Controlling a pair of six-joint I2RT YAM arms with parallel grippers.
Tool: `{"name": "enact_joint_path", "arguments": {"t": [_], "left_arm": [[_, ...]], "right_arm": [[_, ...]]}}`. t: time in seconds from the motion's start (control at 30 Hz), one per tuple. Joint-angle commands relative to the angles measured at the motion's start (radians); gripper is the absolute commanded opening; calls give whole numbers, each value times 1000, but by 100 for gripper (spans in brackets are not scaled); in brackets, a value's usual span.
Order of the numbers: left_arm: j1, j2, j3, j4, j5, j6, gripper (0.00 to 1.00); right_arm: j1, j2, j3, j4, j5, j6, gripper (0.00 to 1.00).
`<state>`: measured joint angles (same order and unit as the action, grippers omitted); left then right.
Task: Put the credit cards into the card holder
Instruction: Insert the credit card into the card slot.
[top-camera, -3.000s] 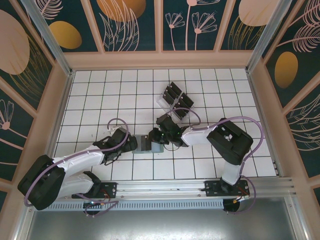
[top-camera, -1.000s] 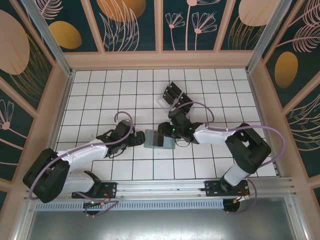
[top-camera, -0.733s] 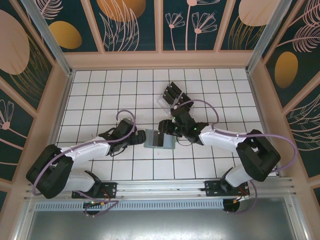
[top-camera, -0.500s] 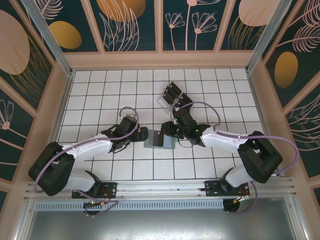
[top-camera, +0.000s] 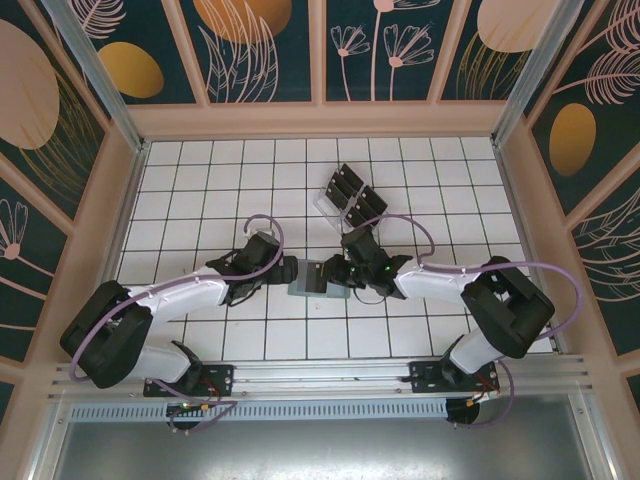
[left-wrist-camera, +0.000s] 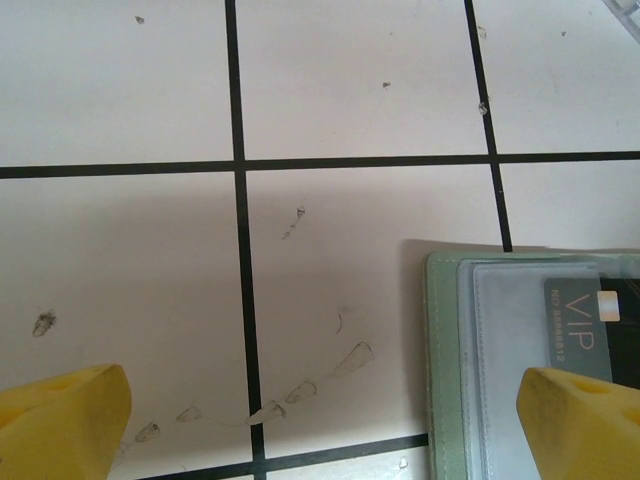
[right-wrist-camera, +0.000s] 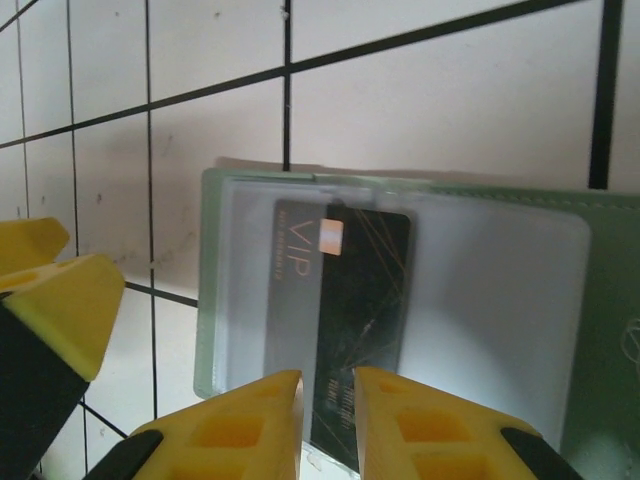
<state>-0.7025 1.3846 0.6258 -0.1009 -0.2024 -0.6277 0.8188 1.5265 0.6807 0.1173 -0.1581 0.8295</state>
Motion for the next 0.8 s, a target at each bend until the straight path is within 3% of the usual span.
{"name": "enact_joint_path", "arguments": {"t": [0.0, 0.77], "left_arm": [[-11, -7, -24, 4, -6, 23, 99], [-29, 41, -78, 55, -18, 26, 99]], "right_arm": [[9, 19, -18, 30, 23, 38, 22], [19, 84, -15, 50, 31, 70, 23]]}}
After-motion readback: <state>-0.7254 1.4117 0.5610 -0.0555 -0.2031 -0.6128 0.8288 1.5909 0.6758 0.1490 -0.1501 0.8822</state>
